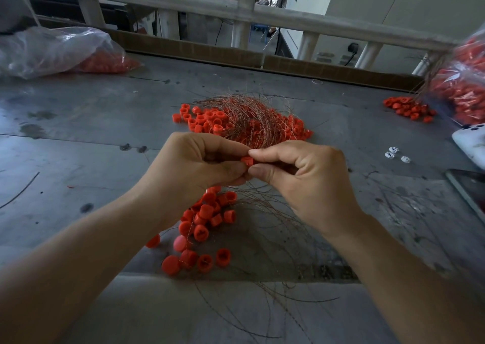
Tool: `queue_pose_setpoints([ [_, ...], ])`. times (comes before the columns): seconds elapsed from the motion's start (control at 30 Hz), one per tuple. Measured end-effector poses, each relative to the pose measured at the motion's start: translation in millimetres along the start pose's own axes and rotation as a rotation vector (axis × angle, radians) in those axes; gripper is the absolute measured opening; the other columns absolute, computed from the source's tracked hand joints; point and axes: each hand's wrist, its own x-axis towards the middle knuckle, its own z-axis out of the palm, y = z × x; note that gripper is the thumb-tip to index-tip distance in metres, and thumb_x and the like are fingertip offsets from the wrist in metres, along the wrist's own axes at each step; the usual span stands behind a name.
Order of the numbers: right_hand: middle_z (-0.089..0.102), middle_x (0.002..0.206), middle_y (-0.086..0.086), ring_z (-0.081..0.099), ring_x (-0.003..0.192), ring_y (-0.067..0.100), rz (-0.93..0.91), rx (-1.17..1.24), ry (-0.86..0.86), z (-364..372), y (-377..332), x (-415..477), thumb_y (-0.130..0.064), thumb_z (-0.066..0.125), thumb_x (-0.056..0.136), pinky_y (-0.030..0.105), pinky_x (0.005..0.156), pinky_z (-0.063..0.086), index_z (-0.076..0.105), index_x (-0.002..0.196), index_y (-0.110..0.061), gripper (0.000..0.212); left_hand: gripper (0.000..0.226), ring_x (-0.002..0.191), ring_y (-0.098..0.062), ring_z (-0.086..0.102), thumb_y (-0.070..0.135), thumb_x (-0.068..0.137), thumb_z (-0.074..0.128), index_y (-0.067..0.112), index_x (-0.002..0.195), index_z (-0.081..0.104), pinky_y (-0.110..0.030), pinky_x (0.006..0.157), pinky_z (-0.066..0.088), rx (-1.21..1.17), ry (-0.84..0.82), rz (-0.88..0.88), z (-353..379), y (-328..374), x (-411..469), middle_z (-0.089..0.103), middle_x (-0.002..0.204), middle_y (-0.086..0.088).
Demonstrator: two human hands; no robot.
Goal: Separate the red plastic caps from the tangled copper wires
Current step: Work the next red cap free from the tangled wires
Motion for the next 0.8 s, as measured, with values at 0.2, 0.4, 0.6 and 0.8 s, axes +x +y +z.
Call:
queue_pose_setpoints([
  [0.2, 0.062, 0.086, -0.007, 0.061, 0.088, 0.004, 0.001, -0.003, -0.001, 0.2, 0.4, -0.3, -0.007, 0.073, 0.070, 0.009, 0.075, 0.049, 0.070, 0.095, -0.002, 0.025, 0.021, 0.070, -0.017, 0.071, 0.011, 0.055, 0.066, 0.024, 0.070, 0.074, -0.015, 0.060, 0.053, -0.010, -0.007, -0.008, -0.5, -0.5, 0.3, 0.073, 0.075, -0.006],
  [0.4, 0.063, 0.083, -0.010, 0.063, 0.084, 0.002, 0.044, 0.046, 0.011, 0.5, 0.1, -0.9, -0.010, 0.074, 0.069, 0.009, 0.072, 0.050, 0.071, 0.092, -0.004, 0.024, 0.022, 0.068, -0.017, 0.071, 0.013, 0.055, 0.065, 0.023, 0.071, 0.075, -0.016, 0.059, 0.053, -0.013, -0.015, -0.024, 0.6, 0.0, -0.5, 0.073, 0.073, -0.006],
  [0.6, 0.064, 0.080, -0.009, 0.065, 0.077, 0.002, 0.048, 0.092, 0.022, 0.0, -2.5, -1.6, -0.017, 0.072, 0.069, 0.011, 0.066, 0.051, 0.071, 0.089, -0.004, 0.023, 0.020, 0.065, -0.017, 0.070, 0.012, 0.053, 0.064, 0.016, 0.070, 0.076, -0.016, 0.056, 0.053, -0.143, -0.075, -0.108, -0.6, 1.7, -2.4, 0.072, 0.070, -0.010],
  [0.8, 0.061, 0.078, -0.006, 0.062, 0.079, 0.008, -0.077, -0.009, 0.022, 1.4, -0.9, -0.9, -0.015, 0.072, 0.067, 0.011, 0.067, 0.051, 0.071, 0.082, -0.001, 0.021, 0.024, 0.065, -0.014, 0.070, 0.012, 0.056, 0.064, 0.018, 0.077, 0.074, -0.015, 0.057, 0.053, -0.031, -0.084, -0.048, -1.7, 2.2, -2.0, 0.073, 0.072, -0.007],
])
